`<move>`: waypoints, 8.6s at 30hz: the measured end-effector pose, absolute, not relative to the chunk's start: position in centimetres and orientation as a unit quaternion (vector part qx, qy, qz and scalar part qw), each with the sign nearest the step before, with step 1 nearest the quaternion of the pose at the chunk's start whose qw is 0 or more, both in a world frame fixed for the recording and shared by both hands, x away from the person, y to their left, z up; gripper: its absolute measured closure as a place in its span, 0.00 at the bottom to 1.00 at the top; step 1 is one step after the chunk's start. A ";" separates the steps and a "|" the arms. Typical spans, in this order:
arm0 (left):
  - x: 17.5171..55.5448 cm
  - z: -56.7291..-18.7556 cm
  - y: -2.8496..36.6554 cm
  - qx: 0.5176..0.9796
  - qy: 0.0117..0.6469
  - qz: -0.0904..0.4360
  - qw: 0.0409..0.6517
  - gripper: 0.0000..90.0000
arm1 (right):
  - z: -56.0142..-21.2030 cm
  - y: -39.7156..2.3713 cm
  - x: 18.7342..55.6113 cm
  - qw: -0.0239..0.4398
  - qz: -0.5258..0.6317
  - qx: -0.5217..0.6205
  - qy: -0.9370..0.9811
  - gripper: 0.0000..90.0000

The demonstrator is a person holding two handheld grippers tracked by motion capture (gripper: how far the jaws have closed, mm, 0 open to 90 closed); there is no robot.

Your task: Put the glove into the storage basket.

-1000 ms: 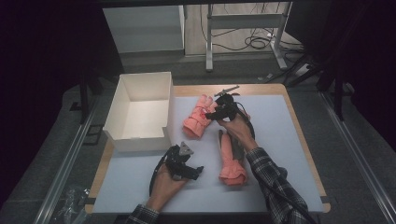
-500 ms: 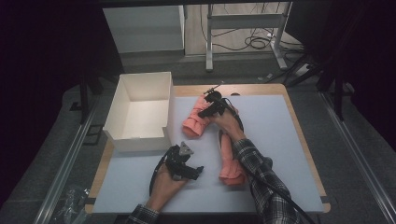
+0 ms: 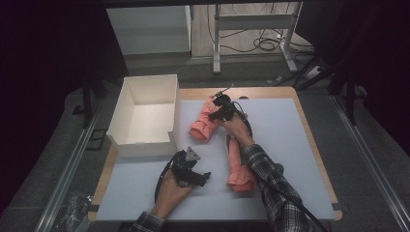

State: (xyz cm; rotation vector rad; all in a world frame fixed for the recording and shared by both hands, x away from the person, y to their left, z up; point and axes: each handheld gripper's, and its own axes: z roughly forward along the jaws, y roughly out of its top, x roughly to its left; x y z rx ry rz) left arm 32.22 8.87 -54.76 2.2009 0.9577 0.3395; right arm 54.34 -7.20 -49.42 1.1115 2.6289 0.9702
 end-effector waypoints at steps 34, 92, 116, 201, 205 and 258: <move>32.3 -54.8 8.9 0.852 0.367 0.133 0.350 0.04 | -41.0 -16.4 45.3 -0.008 0.382 0.267 0.885 0.95; 32.0 -54.6 8.9 0.849 0.374 0.131 0.350 0.05 | -47.6 -26.4 35.4 0.088 0.367 0.286 0.881 0.53; 30.5 -54.8 11.5 0.854 0.365 0.129 0.347 0.02 | -52.0 -24.3 31.3 0.028 0.394 0.263 0.880 0.97; 31.5 -52.0 10.7 0.846 0.376 0.106 0.364 0.01 | -52.9 -28.5 34.8 0.202 0.340 0.406 0.824 0.21; 32.2 -50.8 10.2 0.847 0.376 0.101 0.363 0.01 | -53.0 -28.6 34.8 0.202 0.342 0.410 0.821 0.20; 41.5 -51.6 -1.4 0.912 0.327 0.068 0.238 0.00 | -53.1 -28.6 34.7 0.204 0.343 0.409 0.821 0.20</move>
